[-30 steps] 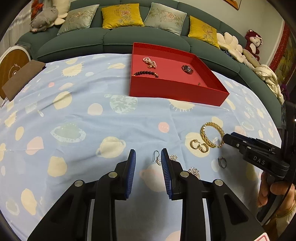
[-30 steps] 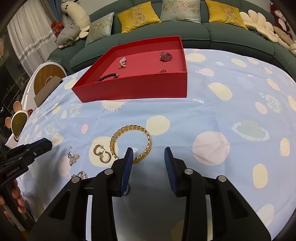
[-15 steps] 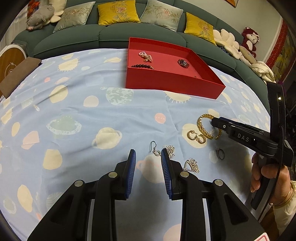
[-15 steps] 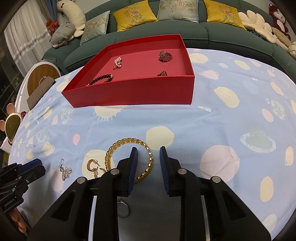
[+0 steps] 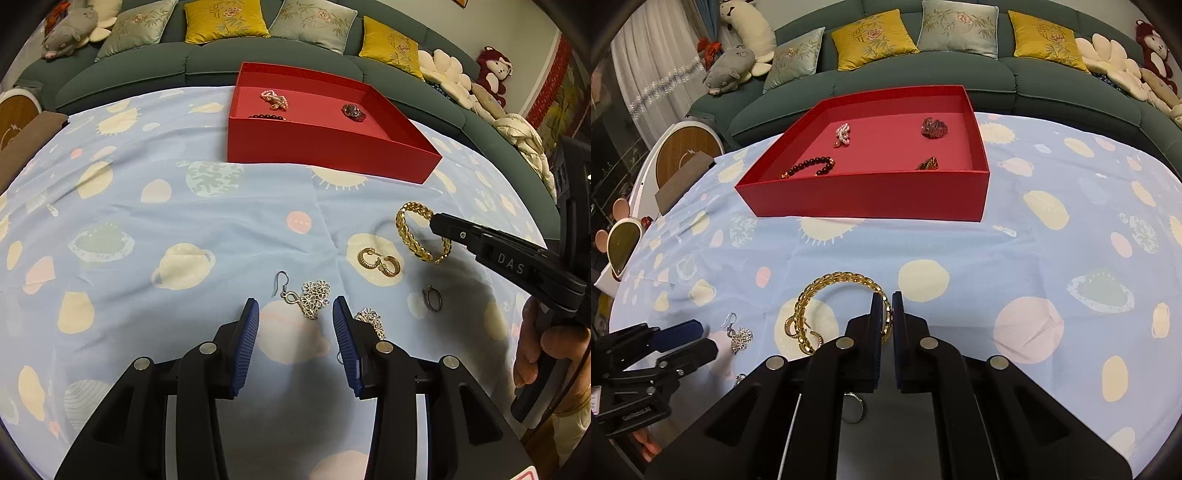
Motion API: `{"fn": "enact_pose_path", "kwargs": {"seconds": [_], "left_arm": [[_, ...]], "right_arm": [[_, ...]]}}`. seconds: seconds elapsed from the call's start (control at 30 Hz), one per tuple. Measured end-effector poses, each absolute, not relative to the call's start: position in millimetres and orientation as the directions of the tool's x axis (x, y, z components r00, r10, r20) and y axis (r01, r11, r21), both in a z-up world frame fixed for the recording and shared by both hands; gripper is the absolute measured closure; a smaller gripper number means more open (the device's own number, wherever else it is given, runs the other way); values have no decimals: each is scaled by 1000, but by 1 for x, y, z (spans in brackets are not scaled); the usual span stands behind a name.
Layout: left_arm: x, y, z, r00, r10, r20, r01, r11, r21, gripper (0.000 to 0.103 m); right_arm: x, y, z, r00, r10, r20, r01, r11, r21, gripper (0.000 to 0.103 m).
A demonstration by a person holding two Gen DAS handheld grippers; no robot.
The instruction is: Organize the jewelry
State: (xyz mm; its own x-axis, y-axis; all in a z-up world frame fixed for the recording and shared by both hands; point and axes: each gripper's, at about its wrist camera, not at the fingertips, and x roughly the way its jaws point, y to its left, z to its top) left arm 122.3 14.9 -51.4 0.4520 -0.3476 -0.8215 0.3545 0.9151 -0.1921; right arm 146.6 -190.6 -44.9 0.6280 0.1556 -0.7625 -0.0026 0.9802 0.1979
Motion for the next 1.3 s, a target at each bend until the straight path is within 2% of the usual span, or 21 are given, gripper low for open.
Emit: {"fn": "enact_pose_path", "kwargs": {"seconds": [0.5, 0.77, 1.3], "left_arm": [[128, -8, -65, 528, -292, -798, 375, 923, -89, 64], [123, -7, -67, 564, -269, -781, 378, 925, -46, 78], [119, -3, -62, 546, -310, -778, 396, 914, -86, 85]], "right_arm": [[123, -212, -30, 632, 161, -758, 18, 975, 221, 99], [120, -213, -28, 633, 163, -756, 18, 974, 225, 99], [118, -213, -19, 646, 175, -743, 10, 971, 238, 99]]}}
